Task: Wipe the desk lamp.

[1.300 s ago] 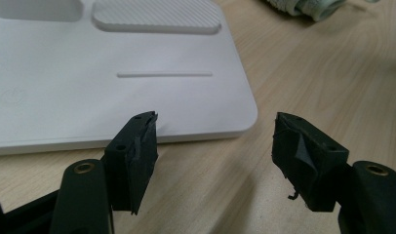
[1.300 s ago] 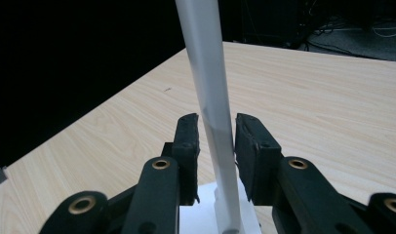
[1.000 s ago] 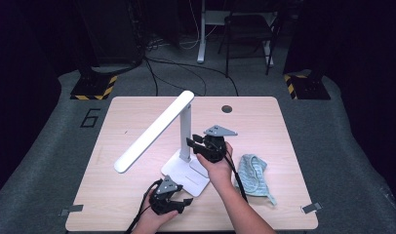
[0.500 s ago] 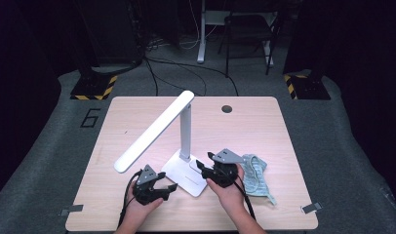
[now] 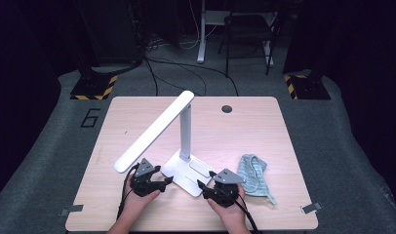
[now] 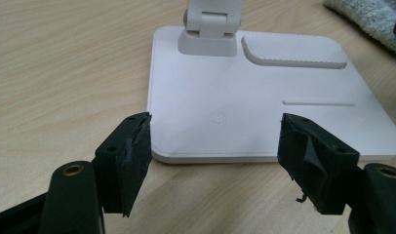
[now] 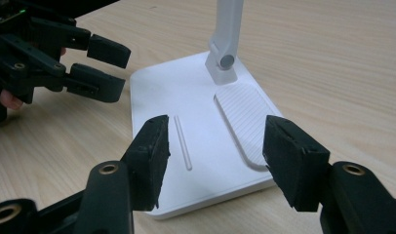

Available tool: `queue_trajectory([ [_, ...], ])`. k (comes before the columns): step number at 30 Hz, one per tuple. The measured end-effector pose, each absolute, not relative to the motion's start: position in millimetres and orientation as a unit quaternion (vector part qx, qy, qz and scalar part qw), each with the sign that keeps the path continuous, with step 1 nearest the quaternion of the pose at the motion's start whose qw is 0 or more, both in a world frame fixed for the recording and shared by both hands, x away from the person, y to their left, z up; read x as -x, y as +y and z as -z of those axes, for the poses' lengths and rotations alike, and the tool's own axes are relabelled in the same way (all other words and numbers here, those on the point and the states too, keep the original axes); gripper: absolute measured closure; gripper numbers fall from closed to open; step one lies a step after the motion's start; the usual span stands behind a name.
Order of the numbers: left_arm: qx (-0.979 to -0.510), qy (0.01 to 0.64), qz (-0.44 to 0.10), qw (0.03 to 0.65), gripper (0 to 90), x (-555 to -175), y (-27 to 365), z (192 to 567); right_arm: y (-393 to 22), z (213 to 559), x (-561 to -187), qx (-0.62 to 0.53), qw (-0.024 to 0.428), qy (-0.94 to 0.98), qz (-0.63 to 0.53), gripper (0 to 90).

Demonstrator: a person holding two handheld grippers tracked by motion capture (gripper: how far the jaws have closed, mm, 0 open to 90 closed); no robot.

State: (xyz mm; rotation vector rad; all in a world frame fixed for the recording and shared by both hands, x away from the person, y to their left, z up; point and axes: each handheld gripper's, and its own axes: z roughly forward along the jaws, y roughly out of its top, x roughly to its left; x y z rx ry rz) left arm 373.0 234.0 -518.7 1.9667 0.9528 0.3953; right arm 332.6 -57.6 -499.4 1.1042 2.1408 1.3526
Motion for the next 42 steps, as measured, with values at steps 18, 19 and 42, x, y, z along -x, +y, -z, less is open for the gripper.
queue_trajectory([
  [18, -0.796, 0.385, -0.151, 0.442, 27.1, -388.6, 229.7, 523.4, -45.1, 520.5, -319.2, -0.39, 0.175, 0.786, -0.447, 39.3],
  [19, -0.797, 0.385, -0.147, 0.441, 27.1, -389.2, 229.7, 523.9, -45.4, 521.6, -319.6, -0.388, 0.178, 0.787, -0.444, 39.1],
  [42, -0.815, 0.37, -0.13, 0.426, 28.7, -381.1, 216.8, 524.9, -52.6, 527.9, -330.5, -0.405, 0.187, 0.799, -0.403, 32.8],
])
